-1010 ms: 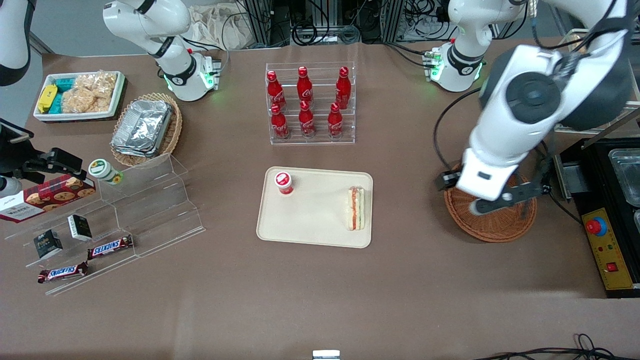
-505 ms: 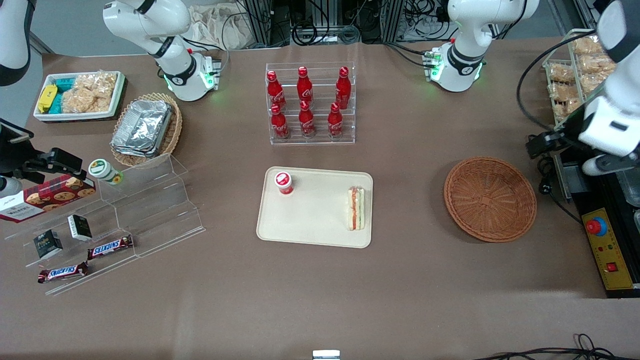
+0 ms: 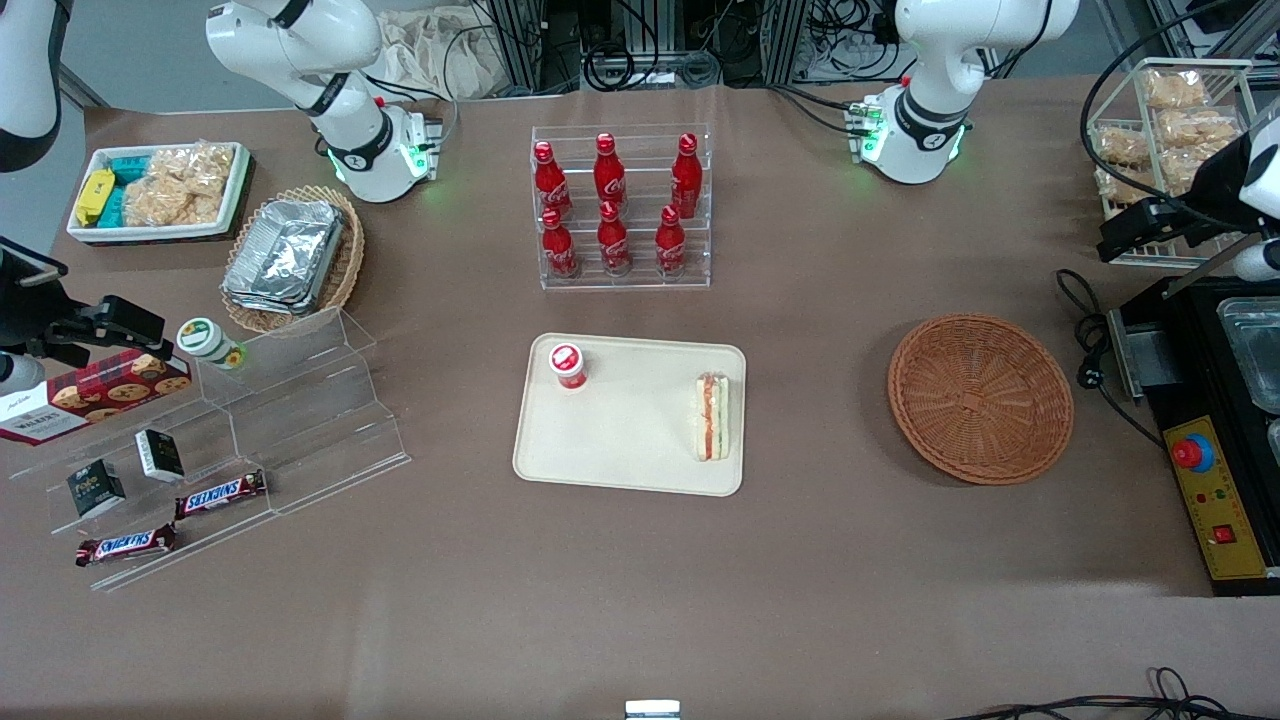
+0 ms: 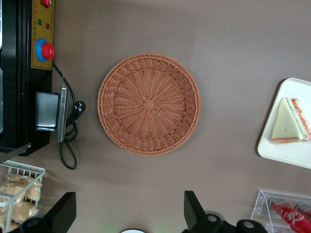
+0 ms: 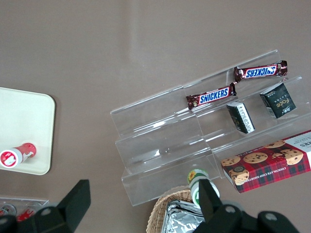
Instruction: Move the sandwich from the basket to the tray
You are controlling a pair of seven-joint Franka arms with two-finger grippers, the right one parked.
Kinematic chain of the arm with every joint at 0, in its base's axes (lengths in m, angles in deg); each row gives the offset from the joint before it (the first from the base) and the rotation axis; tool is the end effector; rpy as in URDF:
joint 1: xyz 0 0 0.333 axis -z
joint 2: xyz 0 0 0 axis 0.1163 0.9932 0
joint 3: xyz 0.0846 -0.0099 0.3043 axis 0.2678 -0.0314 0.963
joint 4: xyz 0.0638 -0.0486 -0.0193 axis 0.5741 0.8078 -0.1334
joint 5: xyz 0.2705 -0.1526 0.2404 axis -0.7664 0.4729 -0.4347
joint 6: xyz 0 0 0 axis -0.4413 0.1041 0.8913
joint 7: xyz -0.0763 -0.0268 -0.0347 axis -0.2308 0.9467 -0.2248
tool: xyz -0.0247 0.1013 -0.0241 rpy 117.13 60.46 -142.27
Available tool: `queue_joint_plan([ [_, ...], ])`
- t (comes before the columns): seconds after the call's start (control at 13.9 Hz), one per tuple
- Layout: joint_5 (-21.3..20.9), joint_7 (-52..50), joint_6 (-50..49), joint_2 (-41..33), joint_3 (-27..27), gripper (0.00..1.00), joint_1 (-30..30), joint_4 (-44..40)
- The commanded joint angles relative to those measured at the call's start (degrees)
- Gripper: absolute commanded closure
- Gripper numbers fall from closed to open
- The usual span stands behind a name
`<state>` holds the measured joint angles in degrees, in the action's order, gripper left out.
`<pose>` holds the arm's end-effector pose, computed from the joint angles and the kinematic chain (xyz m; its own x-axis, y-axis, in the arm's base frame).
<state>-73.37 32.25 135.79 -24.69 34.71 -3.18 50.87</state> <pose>0.5063 0.0175 0.6187 0.9886 0.1504 -0.0036 0.1504 -0.9886 0.0116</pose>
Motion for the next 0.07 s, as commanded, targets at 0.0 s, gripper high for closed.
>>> queue_joint_plan([
  [0.0, 0.9, 2.1, -1.8, -0.8, 2.7, 0.0, 1.2, -0.4],
])
